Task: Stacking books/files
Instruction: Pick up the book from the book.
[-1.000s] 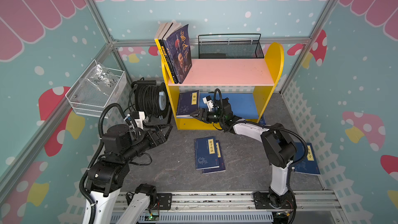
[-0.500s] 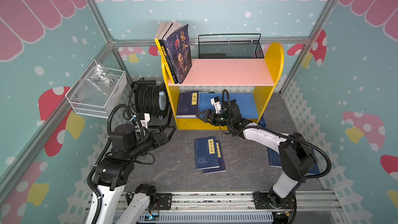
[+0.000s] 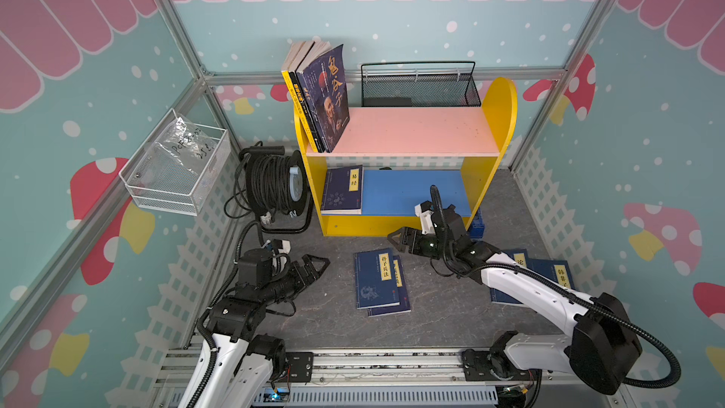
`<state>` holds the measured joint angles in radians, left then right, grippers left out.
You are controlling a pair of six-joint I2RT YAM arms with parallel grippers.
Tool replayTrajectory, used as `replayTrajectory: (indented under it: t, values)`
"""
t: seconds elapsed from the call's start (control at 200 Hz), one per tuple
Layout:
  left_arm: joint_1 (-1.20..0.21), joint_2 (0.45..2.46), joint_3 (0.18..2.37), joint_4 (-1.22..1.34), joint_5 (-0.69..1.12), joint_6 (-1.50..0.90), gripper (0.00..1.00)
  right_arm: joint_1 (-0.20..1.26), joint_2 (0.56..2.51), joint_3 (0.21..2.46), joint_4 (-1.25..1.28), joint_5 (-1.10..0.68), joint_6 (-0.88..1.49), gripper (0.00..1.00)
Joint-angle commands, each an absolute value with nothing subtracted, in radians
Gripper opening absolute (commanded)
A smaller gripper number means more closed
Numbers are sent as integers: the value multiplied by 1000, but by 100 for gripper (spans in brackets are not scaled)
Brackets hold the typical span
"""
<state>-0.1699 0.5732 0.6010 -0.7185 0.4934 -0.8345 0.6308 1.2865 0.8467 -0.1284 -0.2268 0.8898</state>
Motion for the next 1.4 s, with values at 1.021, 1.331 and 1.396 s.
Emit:
replayTrajectory:
  t: [1.021,1.331,1.396]
  values:
    - [-548,1464,411,284,544,-996,86,767,1488,618,-35,-366,825,85]
    - [-548,1389,439,234,520,-992,81,773,1533,660,-16,-393,777,83]
    - [-550,1362,444,216,518,-994,80,773,1541,669,-17,-397,772,83]
